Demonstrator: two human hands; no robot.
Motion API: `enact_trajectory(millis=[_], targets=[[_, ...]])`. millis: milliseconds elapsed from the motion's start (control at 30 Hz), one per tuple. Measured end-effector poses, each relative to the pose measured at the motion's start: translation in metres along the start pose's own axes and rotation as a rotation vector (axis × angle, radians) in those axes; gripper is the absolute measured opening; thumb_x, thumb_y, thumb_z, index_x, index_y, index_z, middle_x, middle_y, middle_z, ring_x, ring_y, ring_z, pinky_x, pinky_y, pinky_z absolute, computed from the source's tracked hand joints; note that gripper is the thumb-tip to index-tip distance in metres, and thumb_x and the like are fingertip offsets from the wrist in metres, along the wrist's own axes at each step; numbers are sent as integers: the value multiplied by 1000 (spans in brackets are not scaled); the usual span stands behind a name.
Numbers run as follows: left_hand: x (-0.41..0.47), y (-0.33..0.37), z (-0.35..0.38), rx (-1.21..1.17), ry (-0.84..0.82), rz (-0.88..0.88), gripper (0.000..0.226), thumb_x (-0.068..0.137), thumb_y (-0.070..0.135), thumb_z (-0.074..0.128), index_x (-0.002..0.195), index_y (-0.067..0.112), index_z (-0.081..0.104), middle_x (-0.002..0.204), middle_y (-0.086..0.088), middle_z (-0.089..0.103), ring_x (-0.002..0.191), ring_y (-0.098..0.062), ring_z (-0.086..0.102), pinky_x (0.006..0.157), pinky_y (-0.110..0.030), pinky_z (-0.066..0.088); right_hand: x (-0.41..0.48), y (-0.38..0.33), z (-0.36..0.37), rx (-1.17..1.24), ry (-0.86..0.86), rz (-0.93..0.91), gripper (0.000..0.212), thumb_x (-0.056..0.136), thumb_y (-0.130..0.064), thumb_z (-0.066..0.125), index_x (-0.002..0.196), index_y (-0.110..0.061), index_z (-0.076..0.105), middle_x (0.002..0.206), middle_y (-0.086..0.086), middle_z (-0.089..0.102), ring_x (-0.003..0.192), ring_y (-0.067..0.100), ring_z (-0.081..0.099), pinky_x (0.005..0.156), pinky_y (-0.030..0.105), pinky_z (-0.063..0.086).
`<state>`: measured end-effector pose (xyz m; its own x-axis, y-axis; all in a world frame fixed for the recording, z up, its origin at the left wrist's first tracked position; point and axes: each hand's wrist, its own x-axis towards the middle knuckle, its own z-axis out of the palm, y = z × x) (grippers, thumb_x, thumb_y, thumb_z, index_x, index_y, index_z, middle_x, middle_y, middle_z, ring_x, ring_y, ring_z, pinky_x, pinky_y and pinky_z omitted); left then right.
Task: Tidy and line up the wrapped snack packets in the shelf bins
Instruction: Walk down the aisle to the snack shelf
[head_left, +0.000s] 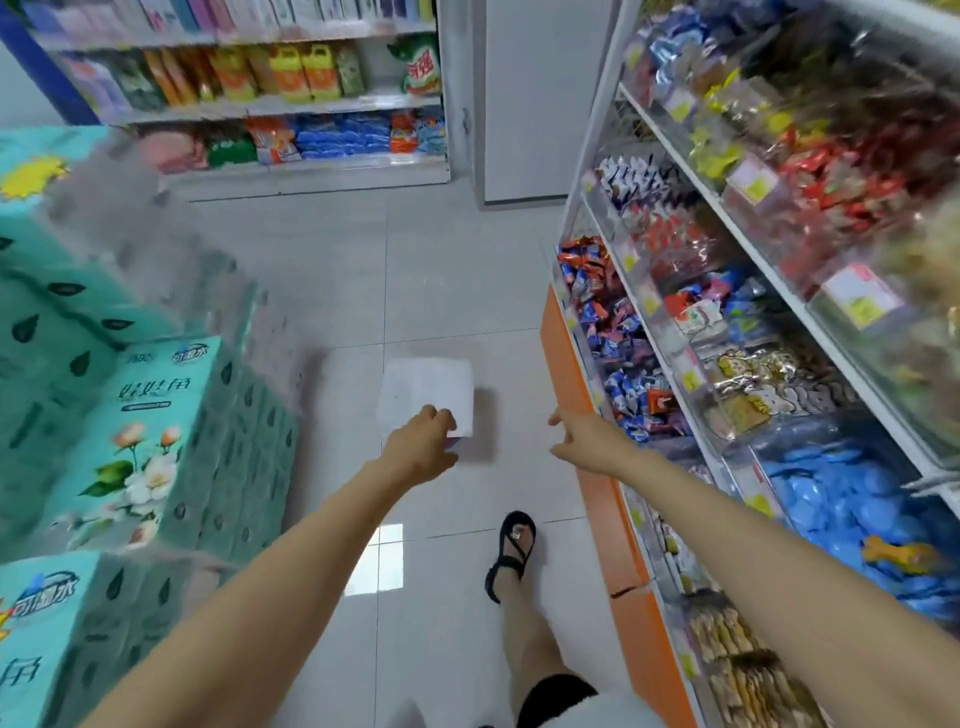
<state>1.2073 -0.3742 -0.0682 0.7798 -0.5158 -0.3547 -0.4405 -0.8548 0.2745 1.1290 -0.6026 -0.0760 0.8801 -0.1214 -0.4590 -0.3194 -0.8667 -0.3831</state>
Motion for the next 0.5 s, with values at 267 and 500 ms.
enact_trajectory(millis=[267,500], targets=[[183,10,-66,-6,-16,50,42,91,29,58,128,15,44,132,-5,41,112,-22,52,86,-32,43,166,32,-82,85,-3,62,44,92,-30,55,132,-20,42,110,10,61,98,26,60,82,34,48],[298,31,-103,16,-116,97,40,93,29,55,128,16,44,133,-4,40,115,-20,51,91,-33,44,251,61,-148,166,-6,144,46,92,-28,53,135,-19,41,114,9,60,104,28,58,85,34,48]])
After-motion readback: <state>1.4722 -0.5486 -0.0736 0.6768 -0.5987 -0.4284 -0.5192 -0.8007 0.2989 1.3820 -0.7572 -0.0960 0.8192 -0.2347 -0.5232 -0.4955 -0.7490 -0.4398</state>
